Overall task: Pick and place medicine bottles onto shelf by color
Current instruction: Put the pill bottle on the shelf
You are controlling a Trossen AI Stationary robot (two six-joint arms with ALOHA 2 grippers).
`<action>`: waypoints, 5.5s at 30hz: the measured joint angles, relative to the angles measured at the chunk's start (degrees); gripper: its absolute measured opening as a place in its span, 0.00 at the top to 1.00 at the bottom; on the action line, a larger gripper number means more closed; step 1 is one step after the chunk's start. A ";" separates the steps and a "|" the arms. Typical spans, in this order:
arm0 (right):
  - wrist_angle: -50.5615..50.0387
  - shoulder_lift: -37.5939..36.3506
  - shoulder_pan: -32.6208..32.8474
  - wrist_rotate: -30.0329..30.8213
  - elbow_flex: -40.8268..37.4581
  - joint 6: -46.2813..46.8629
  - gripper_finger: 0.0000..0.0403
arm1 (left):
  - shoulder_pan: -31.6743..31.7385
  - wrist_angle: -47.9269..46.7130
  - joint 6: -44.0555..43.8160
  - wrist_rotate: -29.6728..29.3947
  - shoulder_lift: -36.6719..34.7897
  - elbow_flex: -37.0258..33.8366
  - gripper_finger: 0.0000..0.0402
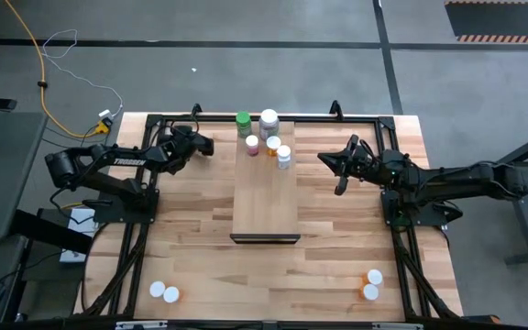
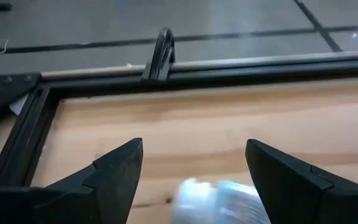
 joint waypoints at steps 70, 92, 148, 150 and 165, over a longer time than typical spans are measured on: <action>-0.27 0.15 0.00 0.02 0.04 -0.02 1.00 | 4.02 -60.58 72.18 14.72 24.40 38.83 0.31; -0.52 0.15 0.00 0.01 0.07 0.00 1.00 | 3.89 -49.55 86.68 15.82 24.37 33.35 0.31; -0.48 0.15 0.00 0.00 0.07 0.62 1.00 | 3.48 -53.75 76.84 11.09 16.63 36.78 0.53; -0.48 0.15 0.01 0.00 0.07 0.61 1.00 | 3.48 -53.46 76.97 10.93 17.63 36.78 0.45; -0.74 0.13 0.02 0.00 0.07 0.62 1.00 | 4.32 -48.79 86.07 9.80 22.82 34.05 0.20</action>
